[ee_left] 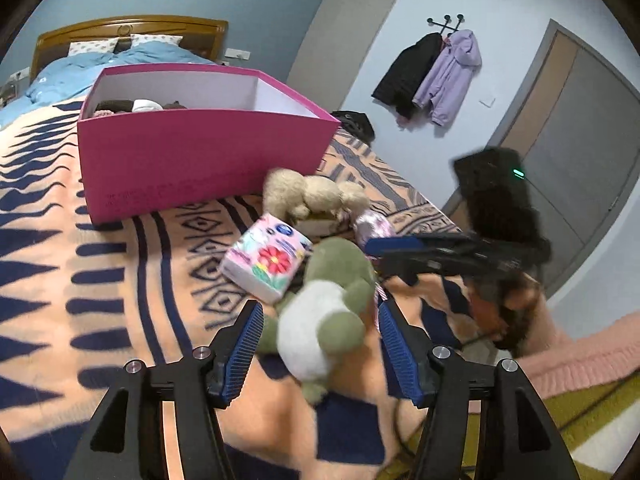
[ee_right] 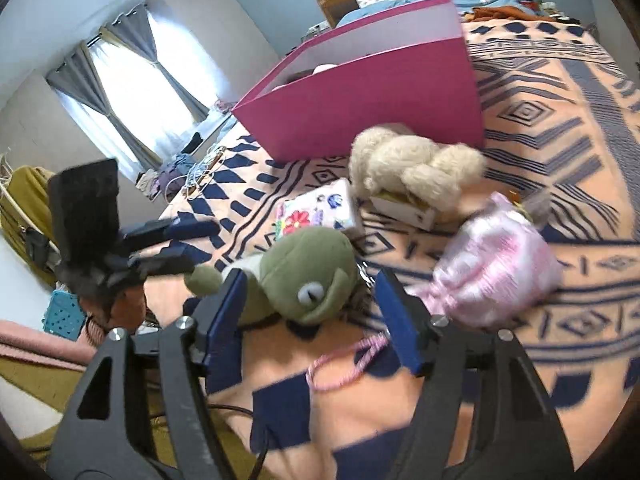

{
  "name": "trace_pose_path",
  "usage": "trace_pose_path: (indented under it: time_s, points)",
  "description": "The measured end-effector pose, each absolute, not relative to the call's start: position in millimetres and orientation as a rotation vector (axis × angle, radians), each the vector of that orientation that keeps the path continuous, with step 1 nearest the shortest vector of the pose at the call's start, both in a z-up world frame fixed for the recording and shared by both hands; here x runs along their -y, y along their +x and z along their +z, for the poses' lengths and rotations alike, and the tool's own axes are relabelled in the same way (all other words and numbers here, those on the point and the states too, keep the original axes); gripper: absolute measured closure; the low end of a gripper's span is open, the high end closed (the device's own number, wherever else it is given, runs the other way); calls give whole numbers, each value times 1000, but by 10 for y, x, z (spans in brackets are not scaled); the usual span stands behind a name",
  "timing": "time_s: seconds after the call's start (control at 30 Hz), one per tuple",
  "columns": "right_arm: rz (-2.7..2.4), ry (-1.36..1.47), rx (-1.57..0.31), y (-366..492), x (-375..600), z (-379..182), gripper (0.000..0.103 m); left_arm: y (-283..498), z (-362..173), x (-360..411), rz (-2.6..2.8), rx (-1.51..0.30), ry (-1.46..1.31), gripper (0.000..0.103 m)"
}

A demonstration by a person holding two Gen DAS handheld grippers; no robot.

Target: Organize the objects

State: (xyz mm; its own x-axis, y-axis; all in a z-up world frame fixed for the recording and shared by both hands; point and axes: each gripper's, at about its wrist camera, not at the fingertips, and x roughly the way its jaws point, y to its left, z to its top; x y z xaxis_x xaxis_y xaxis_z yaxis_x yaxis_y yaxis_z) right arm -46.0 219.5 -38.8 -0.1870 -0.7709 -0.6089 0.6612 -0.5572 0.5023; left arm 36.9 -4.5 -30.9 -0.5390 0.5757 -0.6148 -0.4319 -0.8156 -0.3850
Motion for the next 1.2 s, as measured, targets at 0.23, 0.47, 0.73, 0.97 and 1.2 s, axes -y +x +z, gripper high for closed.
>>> trace_pose_path:
  time_s: [0.23, 0.47, 0.73, 0.97, 1.2]
  points:
    - [-1828, 1084, 123, -646, -2031, -516, 35, 452, -432, -5, 2304, 280, -1085, 32]
    - [-1816, 1124, 148, -669, -2069, -631, 43, 397, -642, -110, 2299, 284, -1193, 53]
    - [-1842, 1104, 160, -601, -2122, -507, 46, 403, -528, -94, 2327, 285, -1163, 63]
    - [-1871, 1021, 160, -557, -2149, -169, 46, 378, -172, -28, 2381, 220, -1054, 63]
    - [-1913, 921, 143, -687, -2083, 241, 46, 170, 226, 85, 2440, 145, -948, 63]
